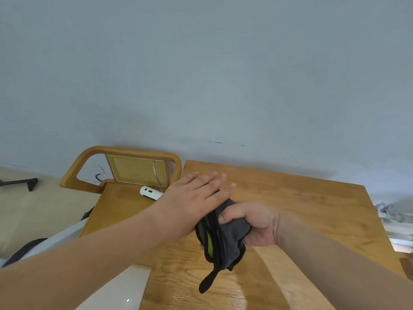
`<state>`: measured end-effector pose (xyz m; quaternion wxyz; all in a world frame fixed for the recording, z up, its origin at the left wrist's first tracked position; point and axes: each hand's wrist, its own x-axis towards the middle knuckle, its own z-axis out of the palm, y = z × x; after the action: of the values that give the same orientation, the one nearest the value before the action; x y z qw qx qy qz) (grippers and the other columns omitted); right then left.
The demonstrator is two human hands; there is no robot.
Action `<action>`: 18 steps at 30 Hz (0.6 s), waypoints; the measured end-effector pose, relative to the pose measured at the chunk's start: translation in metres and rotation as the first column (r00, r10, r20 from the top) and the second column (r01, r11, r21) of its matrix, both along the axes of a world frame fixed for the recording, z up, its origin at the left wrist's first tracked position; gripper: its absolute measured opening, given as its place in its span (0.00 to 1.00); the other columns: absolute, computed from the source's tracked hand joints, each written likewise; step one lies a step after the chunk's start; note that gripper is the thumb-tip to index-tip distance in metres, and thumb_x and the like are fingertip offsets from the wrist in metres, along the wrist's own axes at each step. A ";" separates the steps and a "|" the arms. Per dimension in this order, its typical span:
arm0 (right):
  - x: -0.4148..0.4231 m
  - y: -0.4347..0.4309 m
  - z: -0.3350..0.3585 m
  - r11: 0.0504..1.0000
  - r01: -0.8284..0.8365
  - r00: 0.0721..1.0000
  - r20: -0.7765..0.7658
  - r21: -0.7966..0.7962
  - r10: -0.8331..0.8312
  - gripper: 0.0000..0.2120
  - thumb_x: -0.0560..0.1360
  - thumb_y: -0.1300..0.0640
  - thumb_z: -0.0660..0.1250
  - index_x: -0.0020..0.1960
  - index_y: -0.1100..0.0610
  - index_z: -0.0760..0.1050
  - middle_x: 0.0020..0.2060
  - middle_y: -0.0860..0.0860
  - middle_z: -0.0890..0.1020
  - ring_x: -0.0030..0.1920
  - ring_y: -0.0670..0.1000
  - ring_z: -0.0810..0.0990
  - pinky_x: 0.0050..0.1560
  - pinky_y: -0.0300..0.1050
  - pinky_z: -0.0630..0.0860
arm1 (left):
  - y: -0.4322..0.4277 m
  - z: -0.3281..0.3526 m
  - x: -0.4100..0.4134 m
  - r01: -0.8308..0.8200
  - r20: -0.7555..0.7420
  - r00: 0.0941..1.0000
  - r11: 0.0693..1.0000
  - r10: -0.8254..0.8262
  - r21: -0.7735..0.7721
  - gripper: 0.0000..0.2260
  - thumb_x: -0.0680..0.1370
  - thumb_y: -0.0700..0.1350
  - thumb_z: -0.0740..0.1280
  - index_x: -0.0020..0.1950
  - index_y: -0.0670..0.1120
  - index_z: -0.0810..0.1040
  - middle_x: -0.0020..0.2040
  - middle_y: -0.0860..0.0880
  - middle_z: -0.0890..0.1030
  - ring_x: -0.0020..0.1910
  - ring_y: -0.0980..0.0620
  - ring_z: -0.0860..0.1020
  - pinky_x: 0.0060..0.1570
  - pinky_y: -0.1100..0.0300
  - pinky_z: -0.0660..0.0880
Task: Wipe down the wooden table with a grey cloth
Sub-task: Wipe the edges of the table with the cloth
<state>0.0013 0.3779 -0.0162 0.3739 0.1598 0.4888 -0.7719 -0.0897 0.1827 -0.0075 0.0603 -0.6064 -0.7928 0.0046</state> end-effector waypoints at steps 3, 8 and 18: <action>-0.020 0.014 0.009 0.976 -0.088 0.995 -0.031 0.197 0.096 0.22 0.74 0.67 0.66 0.67 0.64 0.77 0.61 0.64 0.83 0.63 0.63 0.82 0.71 0.64 0.72 | 0.010 0.015 -0.020 -0.074 -0.002 0.997 0.989 0.075 -0.125 0.38 0.79 0.38 0.64 0.85 0.47 0.49 0.85 0.46 0.54 0.83 0.48 0.54 0.79 0.46 0.59; -0.049 0.010 0.026 0.911 -0.118 0.983 -0.085 0.396 0.165 0.17 0.74 0.65 0.68 0.63 0.63 0.77 0.47 0.56 0.85 0.49 0.54 0.85 0.56 0.53 0.81 | 0.024 0.029 -0.061 -0.165 0.297 0.931 0.970 0.213 -0.179 0.22 0.73 0.41 0.67 0.67 0.53 0.73 0.60 0.53 0.77 0.59 0.50 0.74 0.54 0.50 0.77; -0.122 0.009 0.053 0.896 -0.174 0.981 -0.003 0.408 0.192 0.25 0.74 0.34 0.65 0.64 0.47 0.79 0.55 0.52 0.82 0.52 0.55 0.85 0.50 0.60 0.83 | 0.045 0.035 -0.156 -0.166 0.668 0.422 0.776 0.613 -0.608 0.13 0.69 0.32 0.67 0.51 0.44 0.80 0.40 0.44 0.79 0.35 0.49 0.80 0.40 0.55 0.82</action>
<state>-0.1204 0.3873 0.0365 0.3928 0.1704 0.6590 -0.6184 -0.2452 0.2278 0.0277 -0.4746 -0.3170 -0.8163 -0.0893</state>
